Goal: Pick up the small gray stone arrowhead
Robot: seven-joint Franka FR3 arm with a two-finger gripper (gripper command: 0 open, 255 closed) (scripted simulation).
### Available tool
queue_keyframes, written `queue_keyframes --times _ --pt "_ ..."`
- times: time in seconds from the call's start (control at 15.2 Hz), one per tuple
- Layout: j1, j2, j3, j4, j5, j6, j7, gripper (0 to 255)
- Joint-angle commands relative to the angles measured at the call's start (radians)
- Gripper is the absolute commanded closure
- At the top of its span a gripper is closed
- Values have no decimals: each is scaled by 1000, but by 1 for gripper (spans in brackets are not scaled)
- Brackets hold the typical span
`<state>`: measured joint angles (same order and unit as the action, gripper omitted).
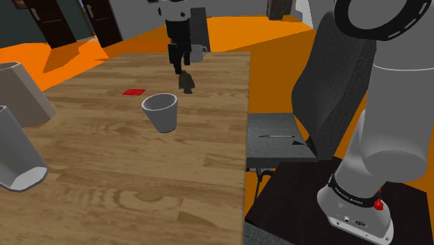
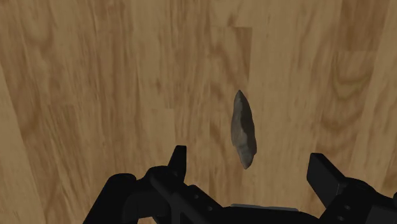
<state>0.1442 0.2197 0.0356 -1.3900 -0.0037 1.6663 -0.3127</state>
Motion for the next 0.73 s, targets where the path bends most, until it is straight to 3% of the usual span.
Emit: queue_keyframes --times 0.0,0.46,0.53,0.66 --pt "3 6 2 -10 -1 17 -1 0" --pt "2 -6 2 -103 0 97 -2 0" --pt "2 -5 2 -100 -1 96 -1 255" --pt "3 -4 2 -99 -1 95 -1 255"
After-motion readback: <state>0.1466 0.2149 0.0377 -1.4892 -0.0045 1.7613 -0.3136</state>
